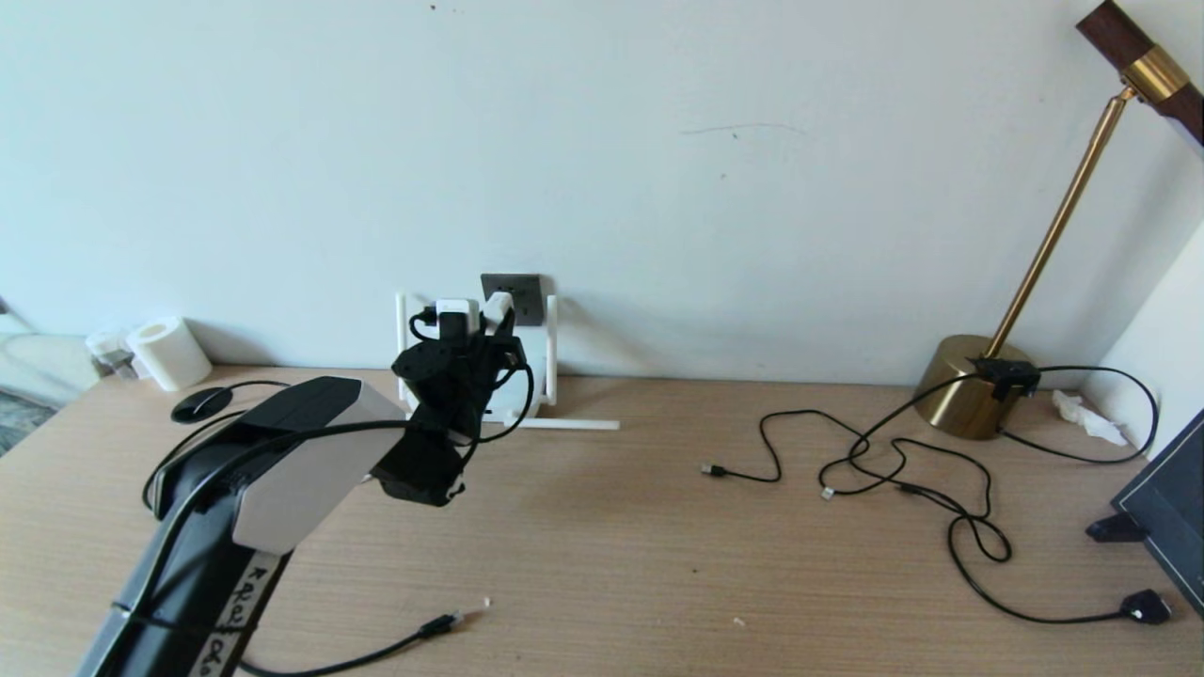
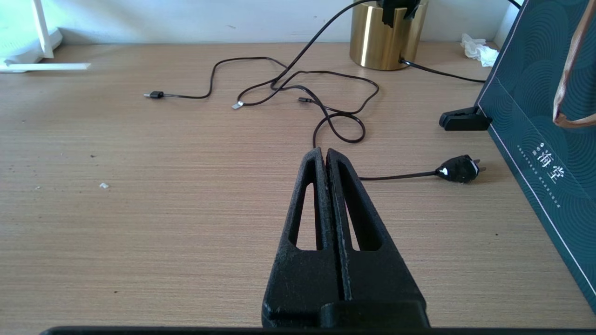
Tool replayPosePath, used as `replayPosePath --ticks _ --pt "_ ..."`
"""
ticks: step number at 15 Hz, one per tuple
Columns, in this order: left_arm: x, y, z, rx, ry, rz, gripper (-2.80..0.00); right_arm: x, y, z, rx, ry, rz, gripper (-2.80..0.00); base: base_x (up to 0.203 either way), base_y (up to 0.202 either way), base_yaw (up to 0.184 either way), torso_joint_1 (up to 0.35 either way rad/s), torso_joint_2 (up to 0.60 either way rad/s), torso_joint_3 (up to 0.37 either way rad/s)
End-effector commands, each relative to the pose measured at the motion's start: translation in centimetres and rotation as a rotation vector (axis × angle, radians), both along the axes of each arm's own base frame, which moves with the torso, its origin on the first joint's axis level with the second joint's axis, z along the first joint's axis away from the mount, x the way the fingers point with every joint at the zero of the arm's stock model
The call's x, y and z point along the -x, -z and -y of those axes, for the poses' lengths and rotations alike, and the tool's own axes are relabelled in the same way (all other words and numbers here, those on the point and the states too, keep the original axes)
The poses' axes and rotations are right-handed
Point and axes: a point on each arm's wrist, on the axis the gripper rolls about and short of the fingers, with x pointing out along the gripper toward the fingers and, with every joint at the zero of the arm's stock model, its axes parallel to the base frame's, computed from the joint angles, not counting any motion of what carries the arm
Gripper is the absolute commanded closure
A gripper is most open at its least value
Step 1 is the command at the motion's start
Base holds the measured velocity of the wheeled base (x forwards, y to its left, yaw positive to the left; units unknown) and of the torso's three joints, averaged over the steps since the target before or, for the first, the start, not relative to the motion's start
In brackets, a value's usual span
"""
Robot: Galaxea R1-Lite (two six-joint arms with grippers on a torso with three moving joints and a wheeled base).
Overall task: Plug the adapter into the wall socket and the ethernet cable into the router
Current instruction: Align plug and socket
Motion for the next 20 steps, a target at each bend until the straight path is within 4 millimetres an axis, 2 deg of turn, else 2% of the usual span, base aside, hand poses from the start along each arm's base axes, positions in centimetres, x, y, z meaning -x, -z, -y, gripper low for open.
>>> replayPosePath --ticks 1,20 --pt "0.03 -0.24 -0.02 0.002 -0.002 0.012 0.00 -0.01 -0.01 0.00 0.000 0.000 0.000 0.00 0.000 0.000 0.000 0.000 0.00 0.000" --pt "-0.17 -0.96 -0.13 0.009 -0.008 0.035 0.00 -0.01 -0.01 0.00 0.000 0.000 0.000 0.00 0.000 0.000 0.000 0.000 0.00 0.000"
